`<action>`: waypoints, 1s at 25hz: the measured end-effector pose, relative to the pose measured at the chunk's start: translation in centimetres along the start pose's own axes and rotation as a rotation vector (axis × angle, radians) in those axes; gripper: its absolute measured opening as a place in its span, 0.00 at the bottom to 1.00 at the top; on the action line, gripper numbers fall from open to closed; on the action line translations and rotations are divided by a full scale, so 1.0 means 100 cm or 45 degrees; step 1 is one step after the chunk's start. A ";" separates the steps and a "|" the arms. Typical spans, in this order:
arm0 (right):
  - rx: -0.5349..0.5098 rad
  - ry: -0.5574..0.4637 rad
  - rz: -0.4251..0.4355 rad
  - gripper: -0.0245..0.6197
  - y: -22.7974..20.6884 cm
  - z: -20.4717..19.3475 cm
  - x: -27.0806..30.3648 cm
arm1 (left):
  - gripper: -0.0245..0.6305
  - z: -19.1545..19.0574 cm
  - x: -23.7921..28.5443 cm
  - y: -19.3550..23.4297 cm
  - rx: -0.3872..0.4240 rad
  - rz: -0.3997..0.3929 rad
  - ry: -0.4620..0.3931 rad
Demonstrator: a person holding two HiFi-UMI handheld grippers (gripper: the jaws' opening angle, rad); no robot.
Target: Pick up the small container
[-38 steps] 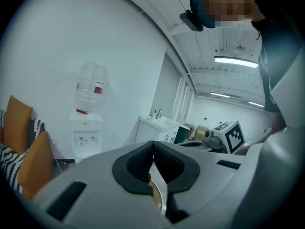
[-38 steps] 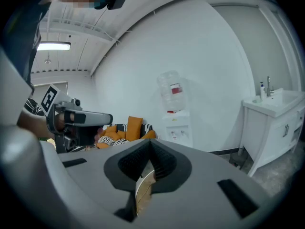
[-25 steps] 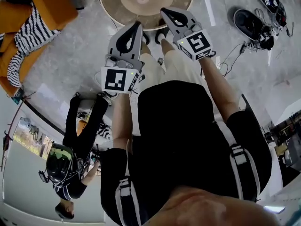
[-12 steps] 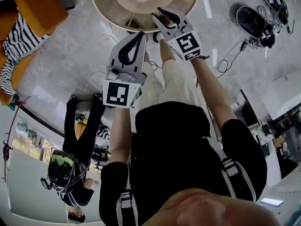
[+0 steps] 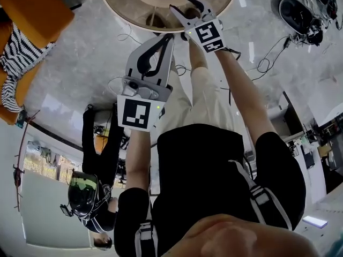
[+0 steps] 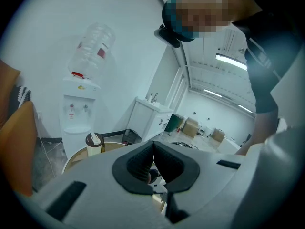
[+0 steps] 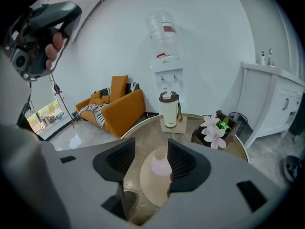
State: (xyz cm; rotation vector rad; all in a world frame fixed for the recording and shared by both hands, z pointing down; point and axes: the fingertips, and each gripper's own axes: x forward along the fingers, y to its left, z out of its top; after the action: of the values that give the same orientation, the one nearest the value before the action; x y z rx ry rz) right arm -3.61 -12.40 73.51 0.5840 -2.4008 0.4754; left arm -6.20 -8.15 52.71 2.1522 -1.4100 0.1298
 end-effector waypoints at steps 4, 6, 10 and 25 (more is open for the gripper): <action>0.025 0.052 -0.019 0.35 -0.008 -0.024 0.028 | 0.07 -0.016 0.003 0.018 -0.016 0.007 0.032; 0.034 0.076 -0.020 0.35 -0.008 -0.034 0.040 | 0.07 -0.023 0.002 0.025 -0.023 0.005 0.046; 0.017 0.109 -0.039 0.38 -0.016 -0.048 0.064 | 0.07 -0.038 0.006 0.036 -0.025 -0.006 0.085; -0.146 0.193 -0.140 0.35 -0.033 -0.074 0.118 | 0.06 -0.065 0.011 0.053 -0.053 -0.046 0.150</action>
State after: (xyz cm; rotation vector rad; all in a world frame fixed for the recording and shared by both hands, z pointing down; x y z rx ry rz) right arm -6.84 -15.13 87.22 0.6038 -2.2222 0.3210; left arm -8.87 -7.38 60.69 2.0993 -1.2956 0.2090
